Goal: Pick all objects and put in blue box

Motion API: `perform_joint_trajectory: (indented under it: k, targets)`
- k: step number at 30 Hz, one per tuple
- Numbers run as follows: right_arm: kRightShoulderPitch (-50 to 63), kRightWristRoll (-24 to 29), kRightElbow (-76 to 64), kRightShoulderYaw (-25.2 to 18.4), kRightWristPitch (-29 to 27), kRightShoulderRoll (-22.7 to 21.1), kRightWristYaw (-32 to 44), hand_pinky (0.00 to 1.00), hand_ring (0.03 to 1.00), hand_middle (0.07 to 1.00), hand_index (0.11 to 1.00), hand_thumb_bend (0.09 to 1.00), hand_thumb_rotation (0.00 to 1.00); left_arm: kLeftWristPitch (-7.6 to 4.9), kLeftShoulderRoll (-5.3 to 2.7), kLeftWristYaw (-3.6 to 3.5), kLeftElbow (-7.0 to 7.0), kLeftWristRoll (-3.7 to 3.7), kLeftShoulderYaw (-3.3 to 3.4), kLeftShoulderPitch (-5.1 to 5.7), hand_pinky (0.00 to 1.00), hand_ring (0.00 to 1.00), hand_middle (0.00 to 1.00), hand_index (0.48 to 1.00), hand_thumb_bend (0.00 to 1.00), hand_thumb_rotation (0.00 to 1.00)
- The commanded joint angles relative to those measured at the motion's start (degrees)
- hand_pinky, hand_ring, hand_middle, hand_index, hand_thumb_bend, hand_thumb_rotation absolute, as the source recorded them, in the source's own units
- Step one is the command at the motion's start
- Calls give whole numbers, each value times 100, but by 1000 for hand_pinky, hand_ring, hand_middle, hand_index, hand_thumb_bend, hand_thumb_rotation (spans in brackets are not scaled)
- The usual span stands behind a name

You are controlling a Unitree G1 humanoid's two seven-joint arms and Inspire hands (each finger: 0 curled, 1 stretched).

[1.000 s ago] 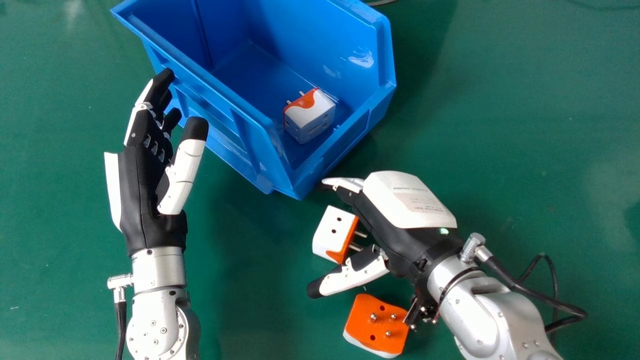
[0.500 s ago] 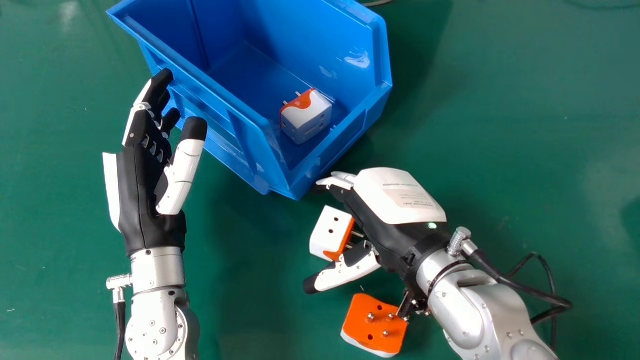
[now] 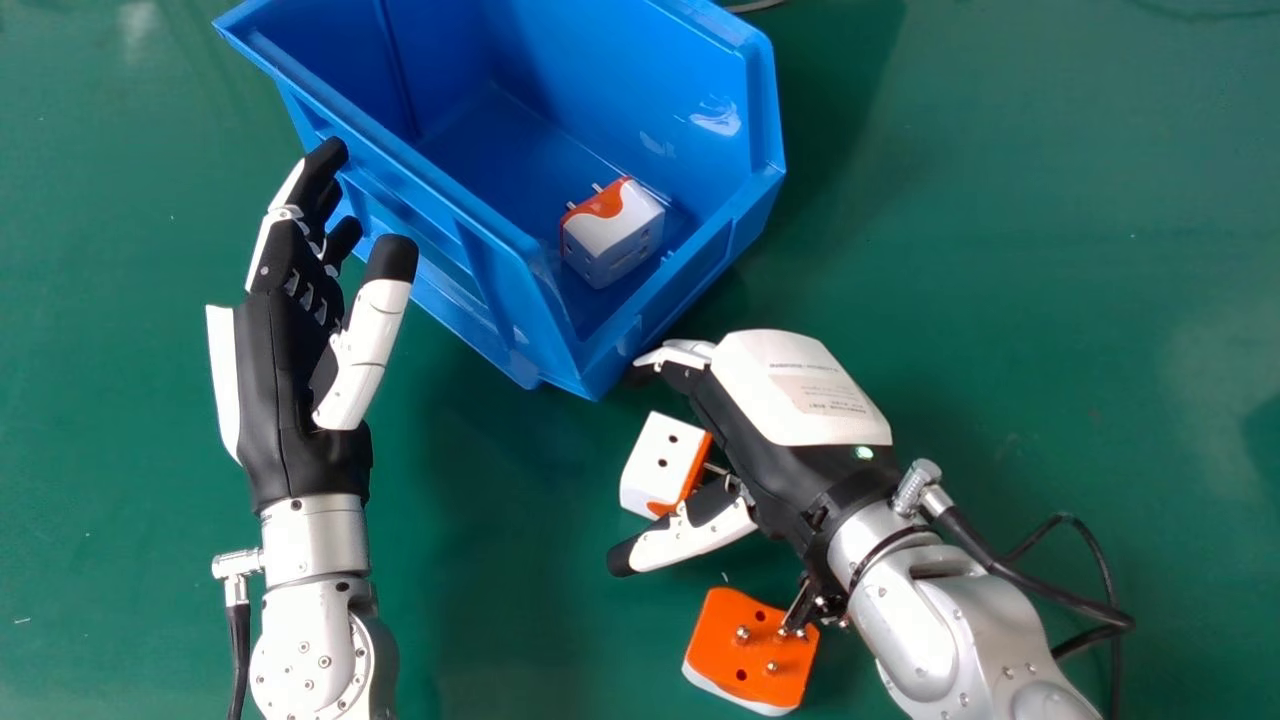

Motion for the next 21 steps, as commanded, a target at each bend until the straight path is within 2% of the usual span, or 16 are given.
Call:
perform_joint_trajectory:
  k: [1,2,3,4,5,6,10,14,17,21]
  targets:
    - [-82,63,107,82,-214,25,-121,440,625,748,739,829,144,-103,-6,4,-71,25,-9,-7,901,931,918,827,847,619]
    - [-102,58,167,95,-271,21,-189,387,560,694,719,778,115,-104,-7,9,-70,29,-9,-9,900,930,917,826,844,616]
    - [-118,84,224,93,-325,28,-242,387,560,694,719,778,115,-105,-4,5,-67,31,-11,-12,900,930,917,826,844,616]
    - [-136,97,281,93,-380,31,-297,345,508,650,701,736,92,-110,-2,-7,-61,25,-13,-16,900,931,917,825,841,613]
    - [-152,150,335,79,-445,40,-329,345,508,650,701,736,92,-111,1,-18,-55,18,-13,-20,900,931,917,825,841,613]
    - [-162,209,379,61,-502,54,-363,322,488,622,681,695,73,-100,0,-19,-56,15,-13,-22,901,931,917,824,839,611]
    - [-208,336,504,48,-621,68,-414,296,441,563,633,628,47,-103,-4,15,-60,49,-17,-20,900,930,916,823,838,607]
    - [-240,410,592,50,-730,52,-453,287,422,532,592,586,30,-117,-2,38,-46,63,-18,-28,896,928,916,822,835,605]
    - [-243,463,614,28,-746,70,-466,286,418,524,576,572,23,-141,2,27,-22,48,-13,-46,895,928,916,822,836,605]
    - [-245,516,610,28,-760,61,-471,276,406,500,545,544,12,-110,-6,23,-39,31,-14,-52,892,927,915,822,834,602]
